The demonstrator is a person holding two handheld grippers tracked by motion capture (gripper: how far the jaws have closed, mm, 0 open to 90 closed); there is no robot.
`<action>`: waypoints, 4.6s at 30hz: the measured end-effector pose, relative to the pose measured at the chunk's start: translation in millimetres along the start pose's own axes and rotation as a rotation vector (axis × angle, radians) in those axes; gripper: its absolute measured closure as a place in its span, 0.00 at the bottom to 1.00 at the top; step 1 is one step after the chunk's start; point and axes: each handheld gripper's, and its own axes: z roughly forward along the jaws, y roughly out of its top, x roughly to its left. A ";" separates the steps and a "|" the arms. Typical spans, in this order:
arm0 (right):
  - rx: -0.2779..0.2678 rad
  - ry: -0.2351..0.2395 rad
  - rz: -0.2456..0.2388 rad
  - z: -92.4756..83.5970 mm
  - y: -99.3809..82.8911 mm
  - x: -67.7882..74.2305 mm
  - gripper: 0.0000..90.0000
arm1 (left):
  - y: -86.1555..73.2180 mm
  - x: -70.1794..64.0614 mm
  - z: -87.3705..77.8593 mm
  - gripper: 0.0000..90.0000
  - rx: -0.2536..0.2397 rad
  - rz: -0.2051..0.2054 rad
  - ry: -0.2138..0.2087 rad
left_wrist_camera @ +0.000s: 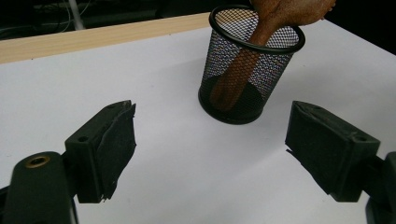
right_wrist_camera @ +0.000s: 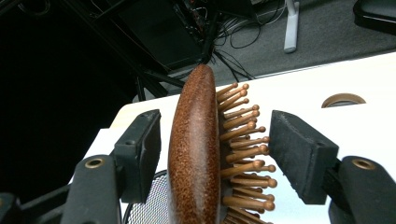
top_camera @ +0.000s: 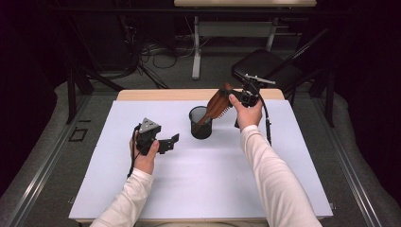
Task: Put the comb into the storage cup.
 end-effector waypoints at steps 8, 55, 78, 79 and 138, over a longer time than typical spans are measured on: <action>-0.008 -0.004 -0.002 -0.8 0.7 -0.1 0.38 | -0.2 -0.2 0.6 0.18 0.000 -0.001 -0.001; -0.104 0.005 -0.091 -32.3 27.9 -0.6 0.34 | -0.9 -0.5 1.4 0.18 0.006 0.001 -0.001; -0.097 -0.026 -0.191 -41.0 32.9 7.1 0.16 | -0.3 -0.2 0.3 0.18 -0.001 -0.002 -0.002; -0.094 -0.025 -0.195 -41.3 33.1 8.1 0.16 | -0.2 -0.1 0.3 0.18 -0.001 -0.002 -0.003; 0.090 -0.018 -0.654 -80.6 1.4 46.4 0.00 | 9.4 -5.2 -12.5 0.18 -0.006 0.077 -0.135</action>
